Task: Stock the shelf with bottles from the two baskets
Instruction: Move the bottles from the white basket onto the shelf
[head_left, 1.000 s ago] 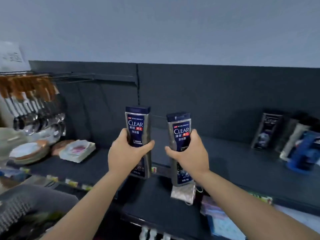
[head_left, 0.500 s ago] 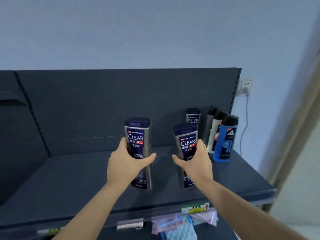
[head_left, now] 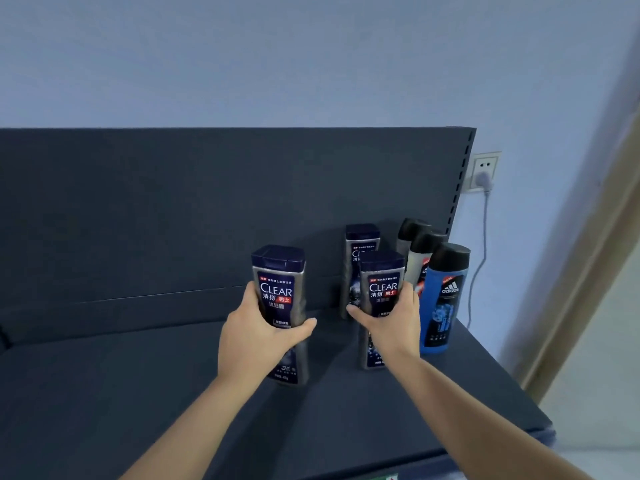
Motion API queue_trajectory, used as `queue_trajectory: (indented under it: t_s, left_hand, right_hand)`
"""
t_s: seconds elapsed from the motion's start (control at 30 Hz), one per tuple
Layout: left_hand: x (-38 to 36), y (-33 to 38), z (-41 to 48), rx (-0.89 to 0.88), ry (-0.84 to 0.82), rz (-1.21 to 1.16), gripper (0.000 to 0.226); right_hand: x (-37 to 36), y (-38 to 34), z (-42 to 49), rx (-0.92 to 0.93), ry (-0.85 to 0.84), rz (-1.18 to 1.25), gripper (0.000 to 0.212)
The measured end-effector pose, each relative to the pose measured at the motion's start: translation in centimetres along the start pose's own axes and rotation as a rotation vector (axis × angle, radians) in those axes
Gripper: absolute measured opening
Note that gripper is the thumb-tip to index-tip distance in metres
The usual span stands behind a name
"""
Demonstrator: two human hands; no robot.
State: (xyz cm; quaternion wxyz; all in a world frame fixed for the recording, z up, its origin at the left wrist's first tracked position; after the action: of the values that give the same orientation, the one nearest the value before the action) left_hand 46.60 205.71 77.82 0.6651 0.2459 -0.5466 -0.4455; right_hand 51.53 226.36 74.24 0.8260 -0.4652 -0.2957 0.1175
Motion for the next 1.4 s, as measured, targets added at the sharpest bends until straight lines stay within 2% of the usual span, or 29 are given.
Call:
queue_trajectory:
  t_s: [0.33, 0.7, 0.97, 1.27, 1.4]
  left_hand:
    - [-5.1, 1.9, 0.8, 0.07, 0.11, 0.054, 0.063]
    - [-8.4, 2.0, -0.6, 0.133, 0.143, 0.056, 0.063]
    - [-10.8, 2.8, -1.5, 0.106, 0.15, 0.068, 0.062]
    - [-11.6, 2.9, -2.8, 0.11, 0.209, 0.077, 0.064]
    - [-12.3, 3.0, -3.1, 0.097, 0.211, 0.067, 0.067]
  right_hand:
    - [-2.6, 2.3, 5.3, 0.036, -0.151, 0.083, 0.091]
    - [-3.3, 3.7, 6.4, 0.091, -0.259, 0.133, 0.097]
    - [-1.9, 4.9, 5.8, 0.091, -0.346, 0.156, 0.072]
    - [-1.2, 4.1, 5.9, 0.139, -0.398, 0.014, 0.072]
    - [-0.8, 4.8, 5.3, 0.092, -0.429, 0.149, 0.065]
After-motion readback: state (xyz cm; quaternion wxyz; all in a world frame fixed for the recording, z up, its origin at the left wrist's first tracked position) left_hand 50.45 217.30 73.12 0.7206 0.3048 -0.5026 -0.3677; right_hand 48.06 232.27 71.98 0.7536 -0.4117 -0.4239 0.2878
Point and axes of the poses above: each hand's wrist, its own z-axis towards the middle knuckle, its own x-axis out of the back of the hand, y = z × x, the point moved 1 cm from there along z, towards the middle knuckle, and after that the axes turned 5 degrees about x, right-handed, at the moved point
